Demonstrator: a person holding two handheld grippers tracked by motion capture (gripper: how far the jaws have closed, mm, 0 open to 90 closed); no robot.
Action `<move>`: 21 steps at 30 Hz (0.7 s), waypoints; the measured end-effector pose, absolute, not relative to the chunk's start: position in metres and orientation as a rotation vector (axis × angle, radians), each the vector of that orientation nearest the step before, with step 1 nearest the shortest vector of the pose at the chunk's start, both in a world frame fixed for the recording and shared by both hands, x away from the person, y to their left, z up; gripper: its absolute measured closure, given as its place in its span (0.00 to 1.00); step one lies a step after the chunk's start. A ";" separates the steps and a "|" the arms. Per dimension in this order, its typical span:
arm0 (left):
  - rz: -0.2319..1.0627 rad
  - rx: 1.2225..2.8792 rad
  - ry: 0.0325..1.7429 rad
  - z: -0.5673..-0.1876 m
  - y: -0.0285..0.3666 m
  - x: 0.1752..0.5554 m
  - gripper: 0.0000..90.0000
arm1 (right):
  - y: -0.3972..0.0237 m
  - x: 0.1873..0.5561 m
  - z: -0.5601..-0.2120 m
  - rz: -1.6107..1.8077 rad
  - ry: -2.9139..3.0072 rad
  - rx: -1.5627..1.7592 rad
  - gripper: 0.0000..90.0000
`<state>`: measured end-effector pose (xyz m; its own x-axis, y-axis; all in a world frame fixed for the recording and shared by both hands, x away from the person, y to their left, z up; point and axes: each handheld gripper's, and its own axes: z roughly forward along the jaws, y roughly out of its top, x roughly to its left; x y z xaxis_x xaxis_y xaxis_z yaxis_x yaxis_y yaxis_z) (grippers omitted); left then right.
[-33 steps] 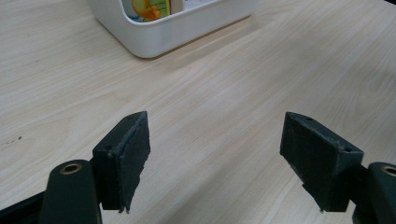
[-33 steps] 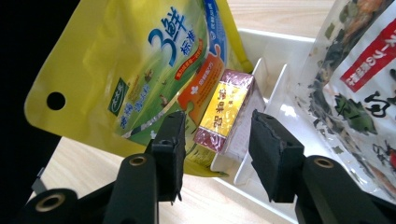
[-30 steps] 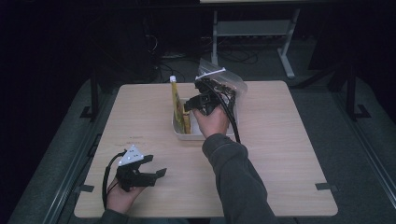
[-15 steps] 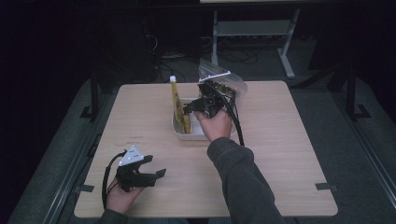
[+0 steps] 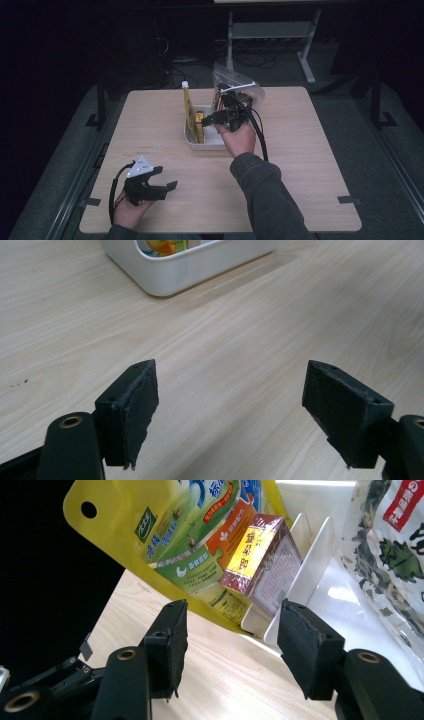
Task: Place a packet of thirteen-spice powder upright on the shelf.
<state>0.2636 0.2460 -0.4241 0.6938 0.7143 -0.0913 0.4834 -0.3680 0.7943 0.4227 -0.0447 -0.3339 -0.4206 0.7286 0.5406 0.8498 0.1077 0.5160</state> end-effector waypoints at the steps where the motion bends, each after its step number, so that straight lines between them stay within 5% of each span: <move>1: 0.338 2.038 0.918 -0.424 0.246 0.263 0.24 | -0.046 0.422 -0.334 -1.209 -2.222 -1.595 0.50; 21: 0.340 2.046 0.911 -0.424 0.245 0.264 0.24 | -0.068 0.408 -0.347 -1.206 -2.202 -1.551 0.49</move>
<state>0.2637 0.2455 -0.4244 0.6976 0.7112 -0.0869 0.4805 -0.3744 0.7931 0.4077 -0.0680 -0.3474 -0.4345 0.6998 0.5671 0.8547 0.1217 0.5046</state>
